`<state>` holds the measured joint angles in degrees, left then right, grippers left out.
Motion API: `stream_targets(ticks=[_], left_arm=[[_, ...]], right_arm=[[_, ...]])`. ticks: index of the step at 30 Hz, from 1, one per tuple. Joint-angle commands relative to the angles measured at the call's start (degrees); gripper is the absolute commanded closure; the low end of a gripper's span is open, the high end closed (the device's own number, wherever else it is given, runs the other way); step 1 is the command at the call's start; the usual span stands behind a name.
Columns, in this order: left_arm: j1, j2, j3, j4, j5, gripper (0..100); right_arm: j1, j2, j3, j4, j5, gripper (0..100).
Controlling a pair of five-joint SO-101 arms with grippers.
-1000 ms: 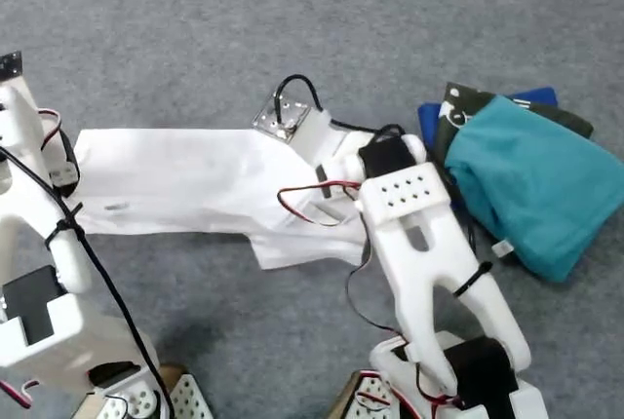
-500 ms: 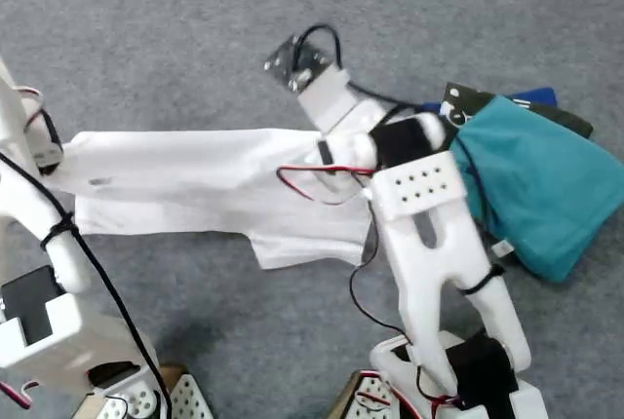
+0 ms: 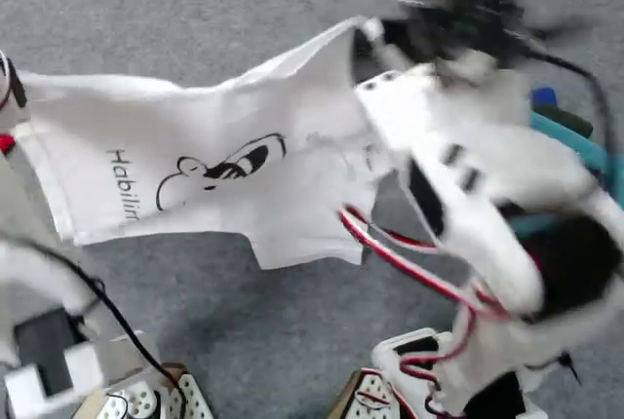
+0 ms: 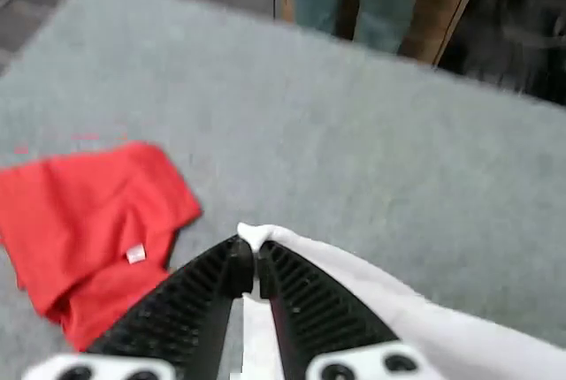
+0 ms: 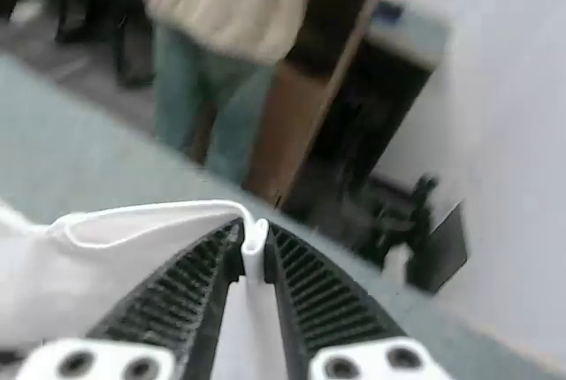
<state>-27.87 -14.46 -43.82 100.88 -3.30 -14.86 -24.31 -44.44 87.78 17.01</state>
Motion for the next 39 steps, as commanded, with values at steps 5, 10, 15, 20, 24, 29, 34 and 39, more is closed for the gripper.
stream_targets(ticks=[5, 10, 15, 20, 24, 29, 34, 39], left_arm=[[1.36, -16.0, -2.51, 0.0, 0.62, 97], [1.36, -25.23, -2.51, -0.09, 0.53, 97], [1.45, -30.77, -1.54, -0.09, 0.44, 97], [1.8, -28.48, 11.38, -2.64, 0.79, 97], [1.8, -22.42, 30.9, -19.08, 0.62, 97], [1.63, -8.26, 49.71, -55.12, 0.7, 97], [2.51, 5.98, 43.91, -68.31, 0.79, 97], [4.0, 16.97, 35.03, -60.57, 0.53, 97]], right_arm=[[6.33, -1.71, -16.84, -2.02, -0.62, 98.5], [6.77, -1.8, -28.26, -2.2, -0.62, 98.5], [6.59, -1.45, -30.73, -3.25, -0.62, 98.5], [6.24, 1.71, -16.31, -3.34, -0.26, 98.5], [3.25, 7.78, -0.31, -10.46, 2.73, 98.5], [3.16, 20.53, 15.34, -34.73, 4.57, 98.5], [3.52, 35.65, 11.65, -51.34, 4.66, 98.5], [1.76, 47.87, -3.82, -42.11, 4.66, 98.5]])
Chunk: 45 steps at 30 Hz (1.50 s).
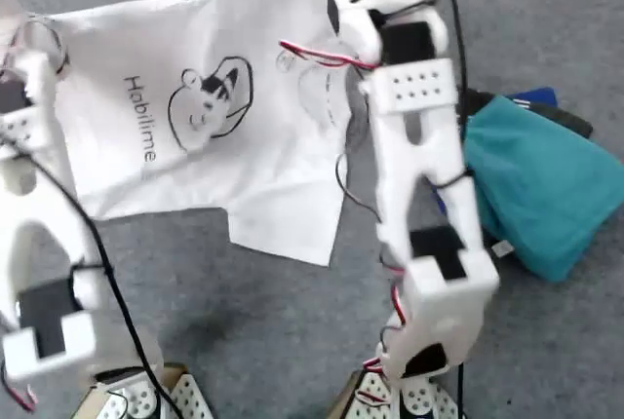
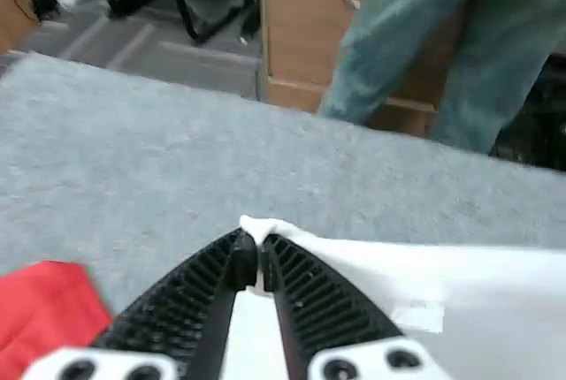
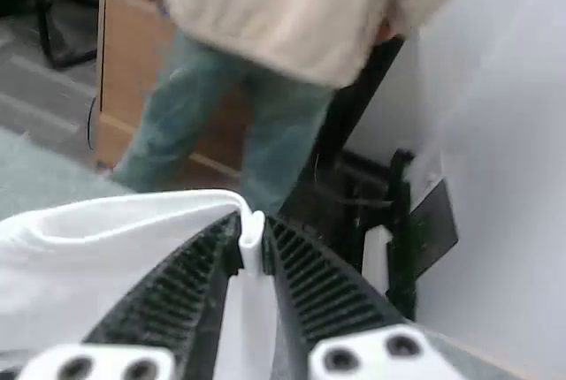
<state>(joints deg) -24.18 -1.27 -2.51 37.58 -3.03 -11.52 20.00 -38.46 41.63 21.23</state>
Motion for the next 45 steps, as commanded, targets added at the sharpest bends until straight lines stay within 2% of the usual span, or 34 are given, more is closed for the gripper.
stream_targets(ticks=[1, 7, 10, 12, 14, 20, 23, 28, 33, 37, 41, 45], left_arm=[[0.22, 5.27, -7.78, 4.66, 0.26, 97], [-0.22, 7.21, -10.33, 18.2, 0.18, 97], [-0.22, 7.3, -10.24, 25.93, -0.35, 97], [-0.13, 7.74, -10.24, 31.74, -2.99, 97], [-0.04, 7.82, -9.1, 35.87, -5.98, 97], [-0.31, 7.82, 2.33, 35.52, -12.4, 97], [-2.68, 7.38, 6.11, 34.29, -14.77, 97], [-7.25, 7.56, 7.16, 34.2, -18.37, 97], [-9.45, 7.74, 6.73, 33.76, -21.89, 97], [-9.54, 7.91, 7.25, 33.58, -23.3, 97], [-9.71, 7.91, 7.16, 32.53, -23.21, 97], [-8.48, 7.91, 8.57, 32.62, -23.3, 97]], right_arm=[[-1.85, 5.41, -12.53, 7.56, 0.44, 98.5], [-3.52, 11.74, -25.98, 37.19, 0.53, 98.5], [-5.45, 12.88, -29.49, 53.8, 4.84, 98.5], [-6.86, 13.76, -30.29, 59.78, 5.98, 98.5], [-6.86, 13.49, -27.65, 59.69, 6.07, 98.5], [-8.0, 7.6, -8.92, 58.81, 8.09, 98.5], [-6.68, 2.86, 1.36, 56.09, 8.09, 98.5], [-6.68, -8.48, 20.79, 49.23, 11.6, 98.5], [-7.47, -19.91, 43.03, 37.54, 12.92, 98.5], [-8.0, -22.73, 58.42, 27.43, 12.84, 98.5], [-9.93, -23.08, 65.8, 21.98, 12.57, 98.5], [-9.93, -22.81, 67.65, 21.1, 12.57, 98.5]])
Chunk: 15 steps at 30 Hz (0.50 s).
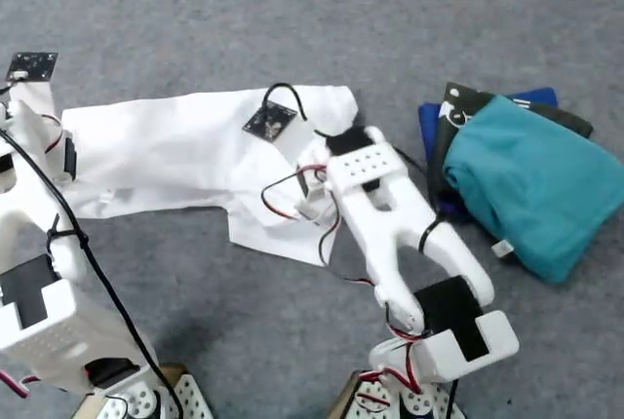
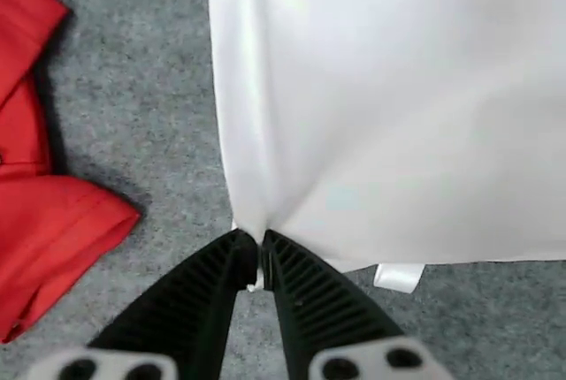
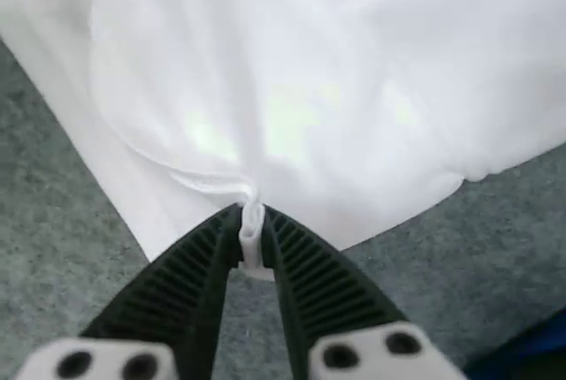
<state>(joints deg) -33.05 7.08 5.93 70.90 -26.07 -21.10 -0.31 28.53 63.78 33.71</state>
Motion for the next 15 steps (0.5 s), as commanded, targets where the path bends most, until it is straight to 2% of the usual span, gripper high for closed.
stream_targets(ticks=[1, 8, 15], left_arm=[[0.13, -0.44, 0.48, -0.7, -0.35, 97], [-5.14, -0.44, 0.57, 1.32, -5.45, 97], [-4.88, 2.64, 0.84, -1.85, -5.1, 97]], right_arm=[[-0.35, -2.59, 0.75, -0.88, 0.26, 98.5], [-0.26, -2.51, 1.36, -0.7, 0.0, 98.5], [-1.32, -2.68, 2.86, -1.05, -1.41, 98.5]])
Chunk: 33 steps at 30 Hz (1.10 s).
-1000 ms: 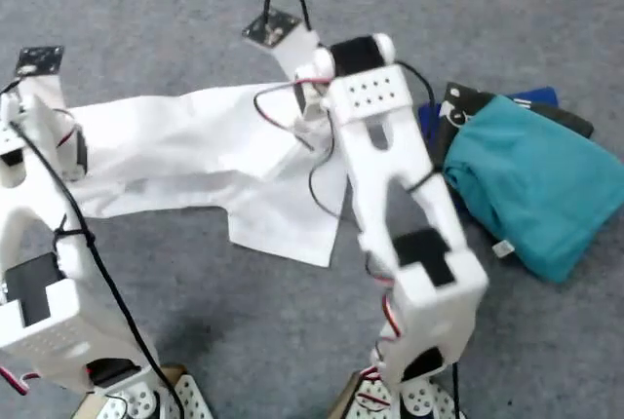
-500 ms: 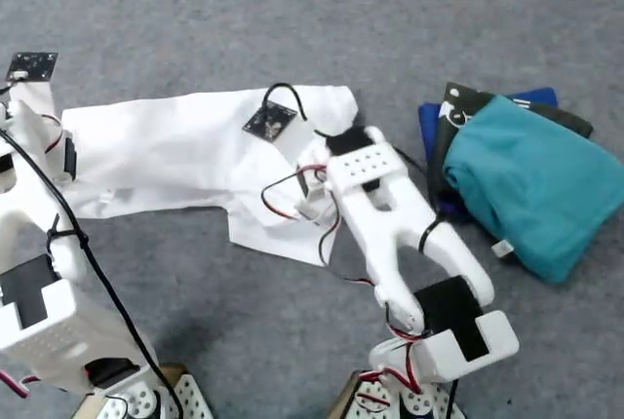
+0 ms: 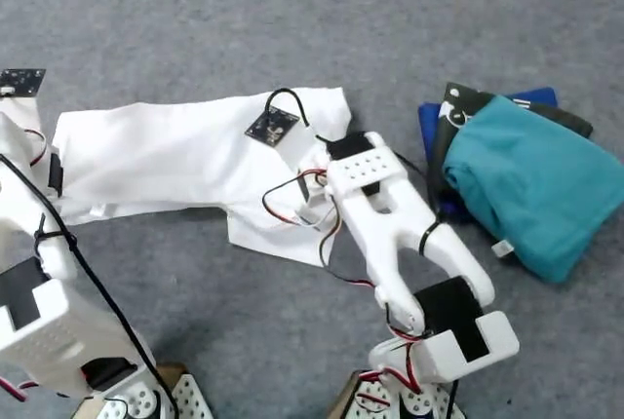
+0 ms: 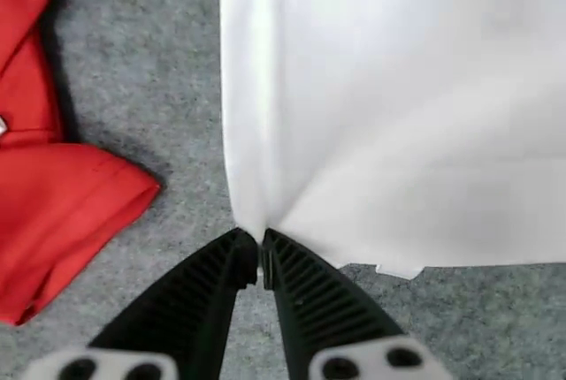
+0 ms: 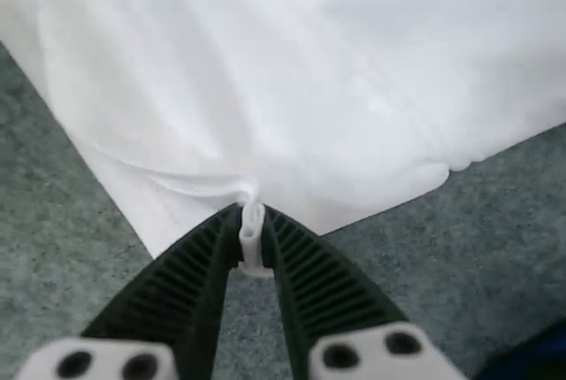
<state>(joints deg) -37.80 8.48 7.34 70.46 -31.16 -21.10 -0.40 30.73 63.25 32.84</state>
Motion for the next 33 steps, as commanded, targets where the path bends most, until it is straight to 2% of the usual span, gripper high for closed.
stream_targets(ticks=[1, 7, 11, 14, 18, 21, 22, 23, 24, 28, 33], left_arm=[[-0.13, 2.55, -1.1, -1.41, 0.0, 97], [-0.66, 8.09, -6.11, 3.69, -0.35, 96], [-0.66, 8.44, -12.79, 9.32, 0.0, 87], [-1.01, 8.35, -19.47, 13.71, 0.0, 85], [-3.12, 8.35, -30.37, 20.57, 0.0, 85], [-4.0, 8.7, -38.9, 22.68, 0.26, 90], [-2.68, 8.97, -41.19, 22.42, 1.14, 95], [-0.75, 9.41, -43.03, 22.07, 3.08, 98], [1.27, 10.46, -43.47, 20.84, 5.63, 96], [8.66, 19.08, -44.0, 9.05, 14.15, 97], [12.7, 32.44, -44.88, -3.87, 15.56, 97]], right_arm=[[-2.02, -2.68, 1.19, -0.62, -0.53, 98.5], [-3.16, -2.42, 2.59, 0.0, 0.09, 96.8], [-2.9, -3.74, 1.36, 3.96, 0.35, 80.5], [-2.9, -7.08, 0.13, 8.97, 7.03, 74.6], [-1.32, -13.05, -4.18, 14.95, 9.85, 77.8], [2.64, -14.37, -10.42, 14.24, 9.58, 91.0], [3.52, -13.32, -13.14, 13.1, 8.26, 98.1], [4.13, -11.56, -16.13, 11.78, 6.24, 98.5], [4.57, -9.1, -19.03, 10.81, 4.04, 95.6], [4.92, 4.7, -31.96, 5.98, -2.11, 98.5], [5.89, 25.54, -48.66, 0.26, -4.84, 98.5]])
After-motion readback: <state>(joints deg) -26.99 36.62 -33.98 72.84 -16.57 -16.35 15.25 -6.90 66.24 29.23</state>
